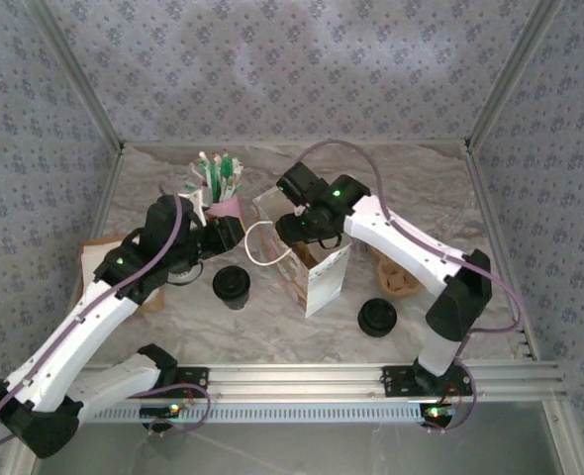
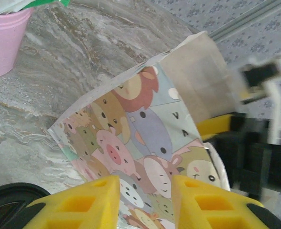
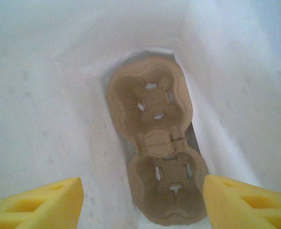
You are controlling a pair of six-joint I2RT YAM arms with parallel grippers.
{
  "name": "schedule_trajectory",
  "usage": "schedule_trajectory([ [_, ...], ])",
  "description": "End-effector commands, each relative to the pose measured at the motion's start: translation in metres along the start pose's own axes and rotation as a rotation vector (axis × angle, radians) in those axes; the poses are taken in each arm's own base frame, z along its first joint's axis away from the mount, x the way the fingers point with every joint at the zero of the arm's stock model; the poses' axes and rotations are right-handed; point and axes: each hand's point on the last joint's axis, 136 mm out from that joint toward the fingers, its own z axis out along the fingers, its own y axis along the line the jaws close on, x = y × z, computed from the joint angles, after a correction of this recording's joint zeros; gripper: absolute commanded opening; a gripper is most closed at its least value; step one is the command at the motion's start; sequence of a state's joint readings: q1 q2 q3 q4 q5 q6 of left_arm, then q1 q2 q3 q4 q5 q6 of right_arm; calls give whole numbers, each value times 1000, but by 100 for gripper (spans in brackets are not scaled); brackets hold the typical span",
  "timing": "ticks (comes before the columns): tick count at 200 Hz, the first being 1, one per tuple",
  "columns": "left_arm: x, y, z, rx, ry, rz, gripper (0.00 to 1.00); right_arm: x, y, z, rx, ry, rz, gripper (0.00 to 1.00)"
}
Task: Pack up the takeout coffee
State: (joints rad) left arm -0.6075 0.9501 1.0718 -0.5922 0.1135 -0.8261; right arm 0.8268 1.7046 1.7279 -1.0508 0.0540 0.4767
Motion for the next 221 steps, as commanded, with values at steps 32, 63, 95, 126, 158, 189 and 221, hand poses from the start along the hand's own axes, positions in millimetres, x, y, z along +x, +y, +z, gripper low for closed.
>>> schedule_trajectory([
  [32,-34,-25,-29,28,-115,84,39,-17,10,-78,-151,-176,-20,72],
  [63,-48,-31,-52,28,-187,114,46,-19,8,-116,-223,-272,-20,76],
  [95,-52,-33,-66,26,-217,120,52,-4,-10,-139,-238,-330,2,78],
  [126,-44,-26,-68,24,-203,119,52,25,-30,-146,-263,-345,51,76],
  [158,-26,-7,-67,-41,-139,123,44,63,-45,-135,-287,-315,84,72],
  [189,-7,16,-57,-86,-95,90,39,97,-54,-115,-303,-273,117,66],
  [221,12,13,-18,-42,28,35,37,113,-60,-85,-311,-275,151,57],
])
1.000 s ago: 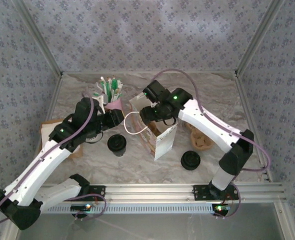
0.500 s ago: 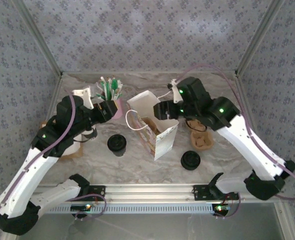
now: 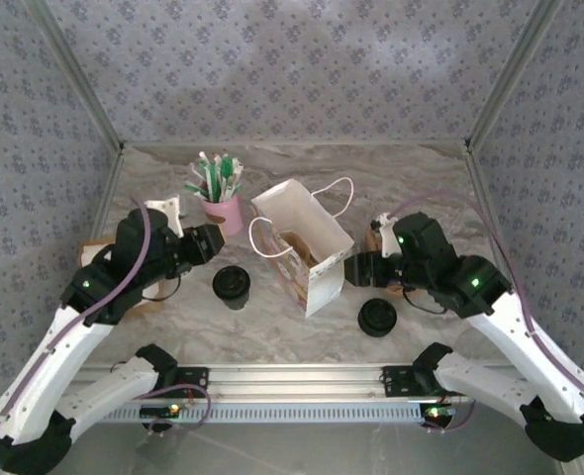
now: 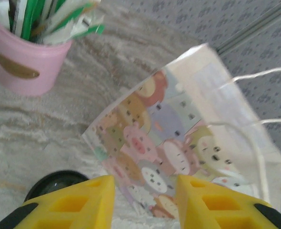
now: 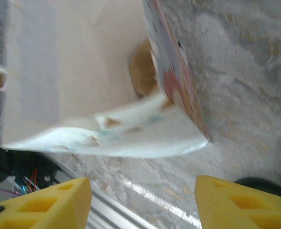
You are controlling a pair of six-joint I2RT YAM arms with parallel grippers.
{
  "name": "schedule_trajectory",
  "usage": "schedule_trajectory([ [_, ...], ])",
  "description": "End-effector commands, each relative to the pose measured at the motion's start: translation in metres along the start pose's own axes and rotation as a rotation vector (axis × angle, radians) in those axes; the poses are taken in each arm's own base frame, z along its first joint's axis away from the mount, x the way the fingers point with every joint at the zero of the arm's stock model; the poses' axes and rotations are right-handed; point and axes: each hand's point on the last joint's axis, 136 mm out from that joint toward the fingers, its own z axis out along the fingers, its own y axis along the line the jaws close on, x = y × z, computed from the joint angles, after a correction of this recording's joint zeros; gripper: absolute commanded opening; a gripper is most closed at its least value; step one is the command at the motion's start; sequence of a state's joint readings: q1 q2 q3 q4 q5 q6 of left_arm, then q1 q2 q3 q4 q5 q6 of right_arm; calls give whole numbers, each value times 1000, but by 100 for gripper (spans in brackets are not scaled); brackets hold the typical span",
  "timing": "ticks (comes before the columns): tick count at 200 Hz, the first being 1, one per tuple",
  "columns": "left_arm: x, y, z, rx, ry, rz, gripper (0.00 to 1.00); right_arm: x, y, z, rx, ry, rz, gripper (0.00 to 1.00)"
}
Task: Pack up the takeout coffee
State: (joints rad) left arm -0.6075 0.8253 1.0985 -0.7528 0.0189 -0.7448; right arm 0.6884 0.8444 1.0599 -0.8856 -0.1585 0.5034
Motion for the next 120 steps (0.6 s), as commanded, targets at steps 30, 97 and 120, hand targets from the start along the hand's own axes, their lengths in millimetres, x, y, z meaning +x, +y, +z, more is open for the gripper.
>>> schedule_trajectory([
  [30,19,-15,56,53,162,-65,36,20,-17,40,-26,-23,33,56],
  [97,21,-20,109,79,184,-93,34,25,-40,73,21,-68,38,57],
  [120,19,-21,121,72,190,-85,34,24,-45,81,42,-68,30,57],
])
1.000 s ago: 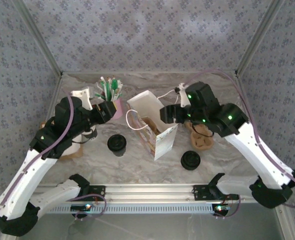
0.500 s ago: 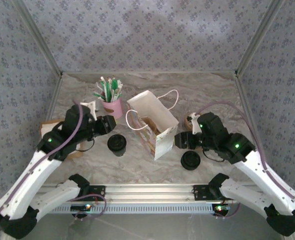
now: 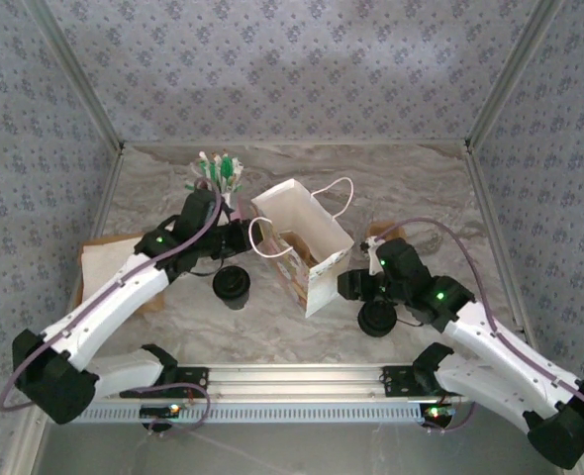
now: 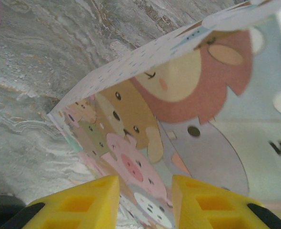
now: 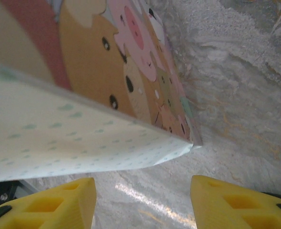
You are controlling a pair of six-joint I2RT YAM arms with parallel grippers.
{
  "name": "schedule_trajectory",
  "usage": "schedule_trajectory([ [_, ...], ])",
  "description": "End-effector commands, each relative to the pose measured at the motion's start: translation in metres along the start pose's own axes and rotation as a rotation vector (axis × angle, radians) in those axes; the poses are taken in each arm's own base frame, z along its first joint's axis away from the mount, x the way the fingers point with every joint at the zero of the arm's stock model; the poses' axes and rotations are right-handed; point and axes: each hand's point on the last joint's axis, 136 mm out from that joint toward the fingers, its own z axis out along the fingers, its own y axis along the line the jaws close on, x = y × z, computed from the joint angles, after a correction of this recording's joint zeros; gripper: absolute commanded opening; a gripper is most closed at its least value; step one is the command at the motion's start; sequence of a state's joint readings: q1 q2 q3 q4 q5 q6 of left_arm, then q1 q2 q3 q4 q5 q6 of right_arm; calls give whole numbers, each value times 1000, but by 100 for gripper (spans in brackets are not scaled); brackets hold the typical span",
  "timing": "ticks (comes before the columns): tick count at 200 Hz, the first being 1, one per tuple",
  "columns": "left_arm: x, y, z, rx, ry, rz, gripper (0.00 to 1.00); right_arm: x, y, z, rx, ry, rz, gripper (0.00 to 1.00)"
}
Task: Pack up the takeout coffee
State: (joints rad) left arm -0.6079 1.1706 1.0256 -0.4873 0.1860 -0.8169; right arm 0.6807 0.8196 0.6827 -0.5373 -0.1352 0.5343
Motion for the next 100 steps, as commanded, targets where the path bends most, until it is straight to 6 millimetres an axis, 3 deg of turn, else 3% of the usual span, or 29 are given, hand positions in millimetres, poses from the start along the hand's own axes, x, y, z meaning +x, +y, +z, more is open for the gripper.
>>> schedule_trajectory([
  [1,-15,-18,6,60,-32,9,34,-13,-3,7,16,-57,-6,57],
  [100,-45,-26,40,34,-64,58,33,-23,-5,30,20,-70,-38,57],
])
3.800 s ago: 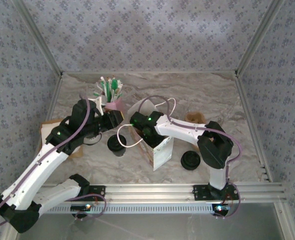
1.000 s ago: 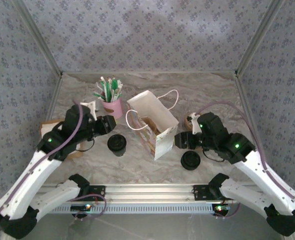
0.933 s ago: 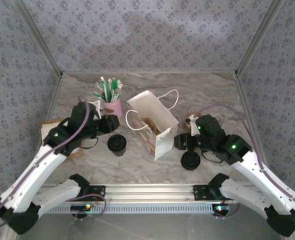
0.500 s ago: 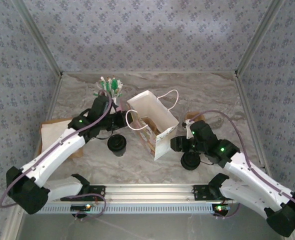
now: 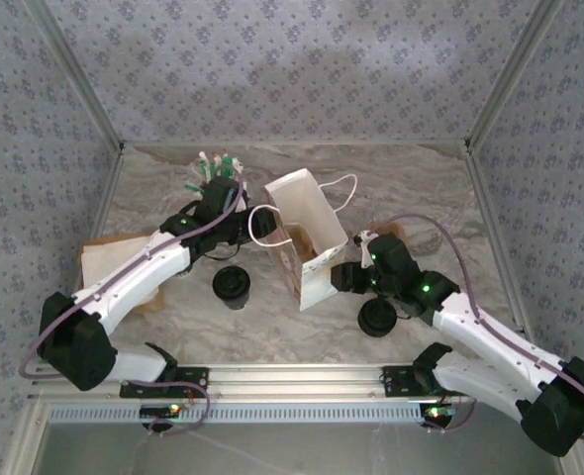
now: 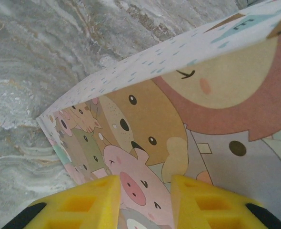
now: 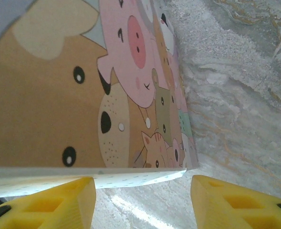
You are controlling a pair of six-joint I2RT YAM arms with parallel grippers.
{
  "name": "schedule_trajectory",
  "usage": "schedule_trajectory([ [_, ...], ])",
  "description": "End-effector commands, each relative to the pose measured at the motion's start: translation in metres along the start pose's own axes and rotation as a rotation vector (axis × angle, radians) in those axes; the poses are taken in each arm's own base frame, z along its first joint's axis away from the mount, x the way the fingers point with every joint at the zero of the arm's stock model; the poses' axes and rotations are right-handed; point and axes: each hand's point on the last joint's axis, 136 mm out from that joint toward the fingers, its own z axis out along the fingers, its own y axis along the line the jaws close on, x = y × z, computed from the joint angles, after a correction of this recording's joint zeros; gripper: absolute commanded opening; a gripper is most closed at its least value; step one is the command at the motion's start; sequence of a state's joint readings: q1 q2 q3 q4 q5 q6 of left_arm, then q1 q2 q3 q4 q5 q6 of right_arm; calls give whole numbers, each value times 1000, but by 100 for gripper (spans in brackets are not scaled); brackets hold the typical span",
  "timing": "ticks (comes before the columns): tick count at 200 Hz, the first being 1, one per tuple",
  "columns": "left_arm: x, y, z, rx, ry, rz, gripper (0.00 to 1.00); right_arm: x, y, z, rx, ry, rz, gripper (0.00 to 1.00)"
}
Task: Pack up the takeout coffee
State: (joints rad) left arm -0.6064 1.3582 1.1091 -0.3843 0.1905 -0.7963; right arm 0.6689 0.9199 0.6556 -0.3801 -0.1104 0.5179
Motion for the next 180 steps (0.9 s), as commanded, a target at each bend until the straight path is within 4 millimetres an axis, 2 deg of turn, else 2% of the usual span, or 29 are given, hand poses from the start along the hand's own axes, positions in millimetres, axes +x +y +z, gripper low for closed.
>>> schedule_trajectory([
  [1,-25,-15,-4,33,-69,39,33,-8,-1,5,6,-27,-26,57],
  [93,-57,-3,4,28,-125,32,33,-21,5,35,-14,-5,-36,58],
  [150,-69,-1,-1,39,-142,20,33,-36,3,52,4,2,-27,58],
  [180,-66,-3,-15,47,-149,11,35,-37,6,48,0,8,-19,59],
])
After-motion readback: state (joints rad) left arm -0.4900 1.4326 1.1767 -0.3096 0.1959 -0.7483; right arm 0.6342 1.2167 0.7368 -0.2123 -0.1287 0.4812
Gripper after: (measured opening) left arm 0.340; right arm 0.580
